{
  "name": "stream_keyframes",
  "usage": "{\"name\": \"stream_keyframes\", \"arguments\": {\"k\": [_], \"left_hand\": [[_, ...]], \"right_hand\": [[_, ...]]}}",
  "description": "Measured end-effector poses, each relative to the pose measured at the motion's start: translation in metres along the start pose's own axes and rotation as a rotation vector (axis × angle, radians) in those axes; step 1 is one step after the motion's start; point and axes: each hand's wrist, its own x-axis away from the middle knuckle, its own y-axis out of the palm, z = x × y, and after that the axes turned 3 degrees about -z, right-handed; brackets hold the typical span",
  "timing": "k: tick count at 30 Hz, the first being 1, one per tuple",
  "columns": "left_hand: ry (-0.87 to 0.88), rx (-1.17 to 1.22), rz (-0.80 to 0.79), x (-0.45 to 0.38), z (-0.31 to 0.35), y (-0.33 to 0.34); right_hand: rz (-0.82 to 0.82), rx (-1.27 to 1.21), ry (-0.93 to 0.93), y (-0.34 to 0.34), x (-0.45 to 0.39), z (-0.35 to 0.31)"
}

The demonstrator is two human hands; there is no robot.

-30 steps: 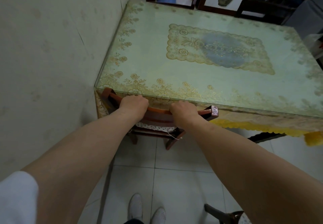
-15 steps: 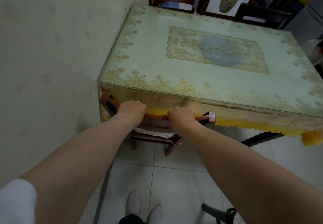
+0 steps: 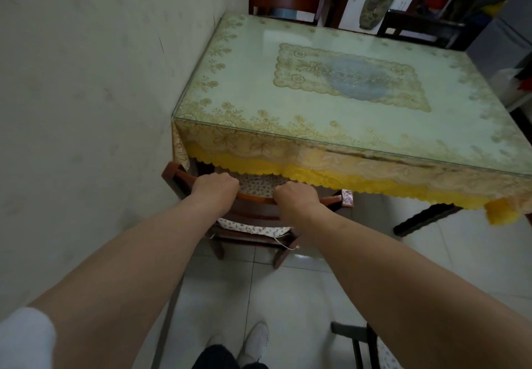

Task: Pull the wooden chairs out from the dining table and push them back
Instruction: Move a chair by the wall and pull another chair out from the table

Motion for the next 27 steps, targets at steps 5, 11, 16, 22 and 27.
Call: {"name": "stream_keyframes", "arguments": {"k": [5,11,16,22,27], "left_hand": [[0.015,0.003,0.012,0.039,0.007,0.015],[0.051,0.010,0.017,0.093,0.014,0.043],[0.060,-0.024,0.027,0.137,0.027,0.051],[0.045,-0.030,0.029,0.190,0.043,0.068],[0.017,-0.005,0.024,0.237,0.066,0.095]], "right_hand": [[0.012,-0.015,0.028,0.017,0.034,-0.021],[0.039,-0.034,0.061,0.046,0.082,-0.054],[0.016,-0.023,0.077,0.053,0.125,-0.068],[0.026,-0.019,0.046,0.068,0.177,-0.084],[0.045,-0.008,0.004,0.093,0.225,-0.097]]}}
